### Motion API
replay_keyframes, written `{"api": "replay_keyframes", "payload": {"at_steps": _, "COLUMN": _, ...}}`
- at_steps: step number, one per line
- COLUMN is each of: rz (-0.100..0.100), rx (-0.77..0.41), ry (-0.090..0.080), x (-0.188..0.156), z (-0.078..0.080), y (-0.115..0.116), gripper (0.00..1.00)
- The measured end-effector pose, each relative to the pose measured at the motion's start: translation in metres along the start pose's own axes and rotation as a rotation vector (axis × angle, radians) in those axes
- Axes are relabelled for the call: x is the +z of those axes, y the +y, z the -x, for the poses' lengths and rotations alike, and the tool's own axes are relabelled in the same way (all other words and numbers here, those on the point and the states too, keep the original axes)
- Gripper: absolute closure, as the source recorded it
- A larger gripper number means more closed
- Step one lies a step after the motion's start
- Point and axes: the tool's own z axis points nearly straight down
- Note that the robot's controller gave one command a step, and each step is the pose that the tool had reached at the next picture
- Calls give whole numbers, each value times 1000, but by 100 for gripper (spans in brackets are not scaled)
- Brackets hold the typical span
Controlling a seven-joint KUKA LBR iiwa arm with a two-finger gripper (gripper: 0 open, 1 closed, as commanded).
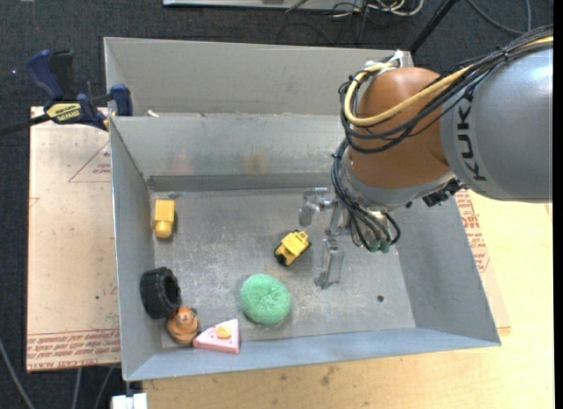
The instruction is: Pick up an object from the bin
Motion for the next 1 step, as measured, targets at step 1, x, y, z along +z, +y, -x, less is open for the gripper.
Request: {"api": "replay_keyframes", "payload": {"at_steps": 1, "rz": 0, "rx": 1, "ry": -8, "x": -5, "z": 2, "y": 0, "gripper": 0}}
